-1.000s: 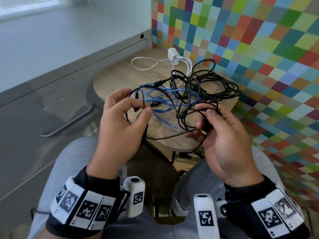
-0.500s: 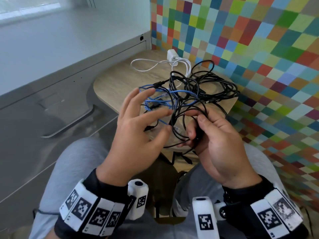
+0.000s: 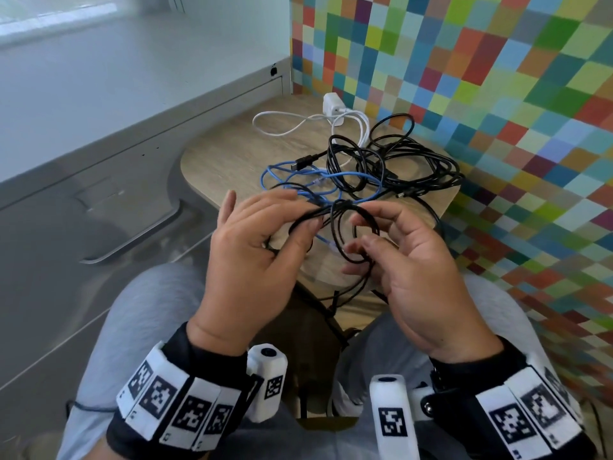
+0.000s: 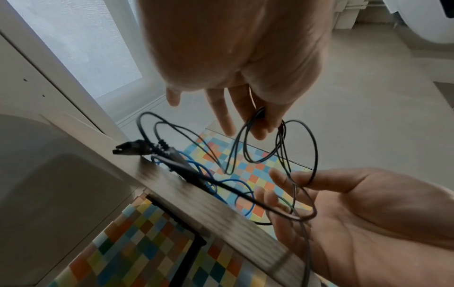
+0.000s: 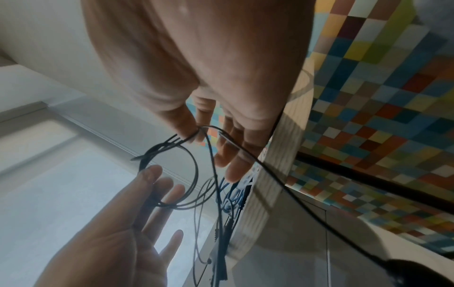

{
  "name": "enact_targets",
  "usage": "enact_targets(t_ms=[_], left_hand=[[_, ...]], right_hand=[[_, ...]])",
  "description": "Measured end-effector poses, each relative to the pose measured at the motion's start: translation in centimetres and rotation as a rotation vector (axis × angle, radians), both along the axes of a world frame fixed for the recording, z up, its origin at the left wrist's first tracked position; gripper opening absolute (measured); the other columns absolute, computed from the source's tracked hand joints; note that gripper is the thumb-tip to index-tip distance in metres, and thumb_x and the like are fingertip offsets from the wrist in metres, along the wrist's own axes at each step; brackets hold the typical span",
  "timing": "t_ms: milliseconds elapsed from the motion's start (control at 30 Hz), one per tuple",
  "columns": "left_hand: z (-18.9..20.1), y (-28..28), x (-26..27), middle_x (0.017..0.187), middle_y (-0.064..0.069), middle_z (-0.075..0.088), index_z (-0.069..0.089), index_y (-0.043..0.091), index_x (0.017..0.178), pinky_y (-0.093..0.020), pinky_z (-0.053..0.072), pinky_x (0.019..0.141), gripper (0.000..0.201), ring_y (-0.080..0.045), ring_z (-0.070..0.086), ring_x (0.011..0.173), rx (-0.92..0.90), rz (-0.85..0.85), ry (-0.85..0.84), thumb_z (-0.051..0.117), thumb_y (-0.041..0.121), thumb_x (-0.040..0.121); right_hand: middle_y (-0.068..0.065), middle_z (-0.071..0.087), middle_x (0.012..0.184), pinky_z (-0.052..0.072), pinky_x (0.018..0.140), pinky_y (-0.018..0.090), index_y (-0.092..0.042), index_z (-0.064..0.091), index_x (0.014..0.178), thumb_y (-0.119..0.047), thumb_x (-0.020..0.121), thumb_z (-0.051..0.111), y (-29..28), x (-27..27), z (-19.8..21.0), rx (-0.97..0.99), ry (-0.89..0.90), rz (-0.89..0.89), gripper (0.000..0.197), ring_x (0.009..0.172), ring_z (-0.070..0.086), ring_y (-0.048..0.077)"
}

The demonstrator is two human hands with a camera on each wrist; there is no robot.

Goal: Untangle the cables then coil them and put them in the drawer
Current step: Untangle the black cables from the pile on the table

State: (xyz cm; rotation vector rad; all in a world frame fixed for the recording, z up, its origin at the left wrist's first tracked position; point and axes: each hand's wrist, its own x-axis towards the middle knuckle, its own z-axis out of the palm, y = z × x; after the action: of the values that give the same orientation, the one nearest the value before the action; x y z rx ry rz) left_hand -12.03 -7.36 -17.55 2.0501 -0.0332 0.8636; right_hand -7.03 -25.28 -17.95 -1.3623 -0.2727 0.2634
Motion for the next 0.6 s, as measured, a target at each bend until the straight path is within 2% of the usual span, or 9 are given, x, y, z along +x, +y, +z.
enact_targets(t_ms=[67,133,167,233,300,367,467,533,600], left_hand=[[0.03,-0.06,-0.09,0.100,0.019,0.073,0.072,0.037,0.105,-0.062,0.034,0.112,0.014,-0.006,0.069,0.101,-0.020,0.006,0.018,0.068,0.032,0.093],[0.05,0.09,-0.06,0.090,0.018,0.073,0.075,0.030,0.108,-0.061,0.047,0.096,0.016,-0.005,0.066,0.089,-0.004,0.011,0.002,0.066,0.030,0.095],[0.11,0.16,-0.03,0.087,0.018,0.072,0.075,0.030,0.109,-0.059,0.050,0.089,0.017,-0.006,0.066,0.086,-0.003,0.014,-0.003,0.066,0.029,0.095],[0.14,0.21,-0.01,0.088,0.015,0.073,0.075,0.032,0.113,-0.055,0.054,0.083,0.019,-0.016,0.070,0.086,-0.041,-0.003,0.008,0.066,0.027,0.097],[0.14,0.14,-0.05,0.090,0.012,0.074,0.075,0.031,0.114,-0.050,0.058,0.079,0.020,-0.020,0.071,0.085,-0.087,-0.043,0.022,0.065,0.026,0.098],[0.19,-0.01,-0.06,0.090,0.013,0.074,0.075,0.031,0.113,-0.042,0.060,0.078,0.020,-0.016,0.071,0.084,-0.111,-0.086,0.027,0.064,0.024,0.098],[0.27,-0.20,-0.09,0.095,0.011,0.076,0.071,0.034,0.112,-0.030,0.060,0.079,0.025,-0.013,0.072,0.087,-0.143,-0.154,0.026,0.066,0.015,0.097],[0.22,-0.20,-0.14,0.096,0.007,0.076,0.071,0.035,0.111,-0.030,0.060,0.079,0.026,-0.014,0.073,0.088,-0.142,-0.173,0.039,0.066,0.014,0.097],[0.11,-0.21,-0.19,0.096,0.004,0.076,0.072,0.033,0.112,-0.036,0.060,0.078,0.023,-0.018,0.072,0.088,-0.135,-0.203,0.057,0.066,0.017,0.098]], right_hand=[[-0.002,0.067,0.120,0.062,0.080,0.039,-0.028,0.069,0.117,0.001,0.098,0.064,-0.24,0.12,-0.19,-0.063,-0.042,-0.043,0.035,0.092,0.073,0.019],[0.001,0.066,0.124,0.061,0.086,0.037,-0.029,0.069,0.120,0.001,0.095,0.069,-0.36,0.26,-0.36,-0.102,-0.086,-0.055,0.039,0.101,0.073,0.022],[0.003,0.067,0.123,0.061,0.089,0.038,-0.030,0.070,0.120,0.000,0.094,0.070,-0.36,0.28,-0.44,-0.114,-0.108,-0.045,0.039,0.106,0.072,0.024],[0.006,0.070,0.117,0.061,0.091,0.043,-0.032,0.072,0.117,-0.008,0.094,0.073,-0.27,0.28,-0.52,-0.130,-0.134,-0.020,0.034,0.109,0.071,0.025],[0.005,0.071,0.109,0.061,0.089,0.045,-0.034,0.073,0.114,-0.018,0.092,0.073,-0.27,0.27,-0.63,-0.189,-0.179,-0.027,0.027,0.103,0.070,0.025],[0.004,0.067,0.107,0.060,0.088,0.044,-0.035,0.074,0.110,-0.026,0.090,0.074,-0.38,0.26,-0.73,-0.291,-0.280,-0.080,0.022,0.097,0.067,0.022],[-0.004,0.058,0.116,0.057,0.087,0.036,-0.046,0.073,0.104,-0.036,0.084,0.077,-0.52,0.15,-0.52,-0.365,-0.386,-0.182,0.022,0.101,0.061,0.015],[-0.010,0.057,0.121,0.054,0.088,0.037,-0.050,0.073,0.102,-0.038,0.083,0.076,-0.51,-0.01,-0.19,-0.377,-0.410,-0.203,0.023,0.113,0.058,0.011],[-0.009,0.060,0.121,0.054,0.094,0.046,-0.044,0.076,0.105,-0.035,0.086,0.076,-0.50,-0.14,0.04,-0.362,-0.423,-0.197,0.021,0.122,0.058,0.014]])
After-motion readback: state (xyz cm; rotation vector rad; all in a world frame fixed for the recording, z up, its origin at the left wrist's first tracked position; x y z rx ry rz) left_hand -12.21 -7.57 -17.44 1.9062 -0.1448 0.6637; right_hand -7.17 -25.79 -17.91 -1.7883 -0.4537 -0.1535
